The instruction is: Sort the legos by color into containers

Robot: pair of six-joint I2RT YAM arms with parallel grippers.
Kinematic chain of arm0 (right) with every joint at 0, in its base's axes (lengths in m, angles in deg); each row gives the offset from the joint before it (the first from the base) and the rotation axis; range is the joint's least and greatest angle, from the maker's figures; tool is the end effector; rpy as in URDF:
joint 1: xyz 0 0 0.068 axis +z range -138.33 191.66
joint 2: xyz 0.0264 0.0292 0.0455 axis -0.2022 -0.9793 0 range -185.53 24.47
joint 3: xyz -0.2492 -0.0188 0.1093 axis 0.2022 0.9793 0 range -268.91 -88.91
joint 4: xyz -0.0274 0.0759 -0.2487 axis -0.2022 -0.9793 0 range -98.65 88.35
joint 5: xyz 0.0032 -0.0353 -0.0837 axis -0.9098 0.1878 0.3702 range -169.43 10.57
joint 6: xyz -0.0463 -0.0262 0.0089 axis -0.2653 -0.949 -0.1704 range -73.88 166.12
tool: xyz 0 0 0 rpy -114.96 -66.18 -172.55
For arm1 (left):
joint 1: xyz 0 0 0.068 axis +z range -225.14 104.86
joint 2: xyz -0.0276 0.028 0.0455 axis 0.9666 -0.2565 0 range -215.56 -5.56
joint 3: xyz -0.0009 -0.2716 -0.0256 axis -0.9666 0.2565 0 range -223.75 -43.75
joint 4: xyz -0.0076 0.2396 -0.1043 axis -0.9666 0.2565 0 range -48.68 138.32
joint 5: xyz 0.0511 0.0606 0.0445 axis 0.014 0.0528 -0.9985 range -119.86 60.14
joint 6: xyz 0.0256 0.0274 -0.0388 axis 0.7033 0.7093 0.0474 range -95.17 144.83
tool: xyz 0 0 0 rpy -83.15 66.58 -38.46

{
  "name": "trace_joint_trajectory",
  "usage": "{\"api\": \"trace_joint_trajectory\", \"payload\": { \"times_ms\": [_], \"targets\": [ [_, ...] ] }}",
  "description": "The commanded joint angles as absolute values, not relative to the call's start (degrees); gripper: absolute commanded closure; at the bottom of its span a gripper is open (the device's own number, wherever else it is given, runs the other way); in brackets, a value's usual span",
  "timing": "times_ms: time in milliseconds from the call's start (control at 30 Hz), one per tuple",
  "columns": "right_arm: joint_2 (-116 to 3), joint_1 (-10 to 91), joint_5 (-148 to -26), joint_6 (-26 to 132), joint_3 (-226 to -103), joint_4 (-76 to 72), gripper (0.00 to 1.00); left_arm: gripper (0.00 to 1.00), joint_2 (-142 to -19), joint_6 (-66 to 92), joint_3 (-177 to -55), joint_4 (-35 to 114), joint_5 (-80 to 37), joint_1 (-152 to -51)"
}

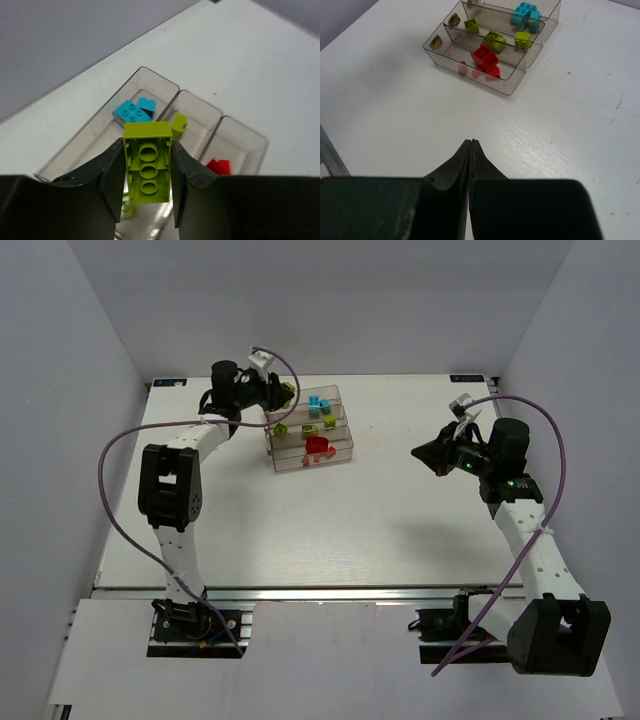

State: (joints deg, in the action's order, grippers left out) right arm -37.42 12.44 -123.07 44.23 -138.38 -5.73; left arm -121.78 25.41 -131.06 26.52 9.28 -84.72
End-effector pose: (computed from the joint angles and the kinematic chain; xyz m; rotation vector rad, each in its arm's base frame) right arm 0.2430 0.0279 0.3239 -0.5652 1.7419 0.6896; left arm 0.4682 -0.1018 0.2596 0.6394 1.7037 -0.7287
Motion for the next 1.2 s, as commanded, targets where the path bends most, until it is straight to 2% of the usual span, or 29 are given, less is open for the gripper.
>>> {"api": "trace_joint_trajectory", "payload": {
  "times_ms": [0,133,333,533,667,767,800,867,967,1067,1167],
  "targets": [
    [-35.82,12.37,-122.50,44.01,-137.95,-2.53,1.00,1.00,-124.02,46.74,-134.62,29.02,12.13,-87.17],
    [-35.56,12.37,-122.50,44.01,-137.51,-2.35,1.00,1.00,-126.22,50.76,-136.64,28.40,12.41,-87.80],
    [-36.00,12.37,-122.41,44.19,-137.07,-2.27,1.00,0.91,-131.41,52.52,-142.36,32.54,12.60,-88.85],
    [-36.00,10.17,-122.58,44.19,-136.63,-0.60,1.00,0.68,-133.52,52.96,-143.33,33.85,11.36,-89.38],
    [-36.35,9.91,-122.50,44.28,-136.54,-0.51,1.00,0.58,-133.53,52.95,-143.24,35.34,9.96,-89.91],
    [-36.35,9.73,-122.58,44.28,-136.55,-0.59,1.00,0.54,-133.44,52.95,-143.33,36.22,9.26,-90.43],
    [-36.44,9.64,-122.58,44.28,-136.46,-0.59,1.00,0.45,-133.18,52.87,-143.33,36.31,8.73,-90.95],
    [-36.35,9.56,-122.58,44.36,-136.54,-0.59,1.00,0.34,-132.91,52.87,-143.33,37.01,8.20,-90.96],
    [-36.44,9.29,-122.67,44.36,-136.46,-0.51,1.00,0.31,-132.56,52.25,-144.47,38.42,7.15,-91.49],
    [-36.53,9.12,-122.76,44.28,-136.28,-0.51,0.93,0.29,-130.98,50.59,-145.00,37.91,6.00,-91.49],
    [-36.44,8.94,-122.76,43.40,-135.67,-0.07,0.68,0.32,-126.68,44.19,-143.42,34.40,5.13,-91.49]
  ]
}}
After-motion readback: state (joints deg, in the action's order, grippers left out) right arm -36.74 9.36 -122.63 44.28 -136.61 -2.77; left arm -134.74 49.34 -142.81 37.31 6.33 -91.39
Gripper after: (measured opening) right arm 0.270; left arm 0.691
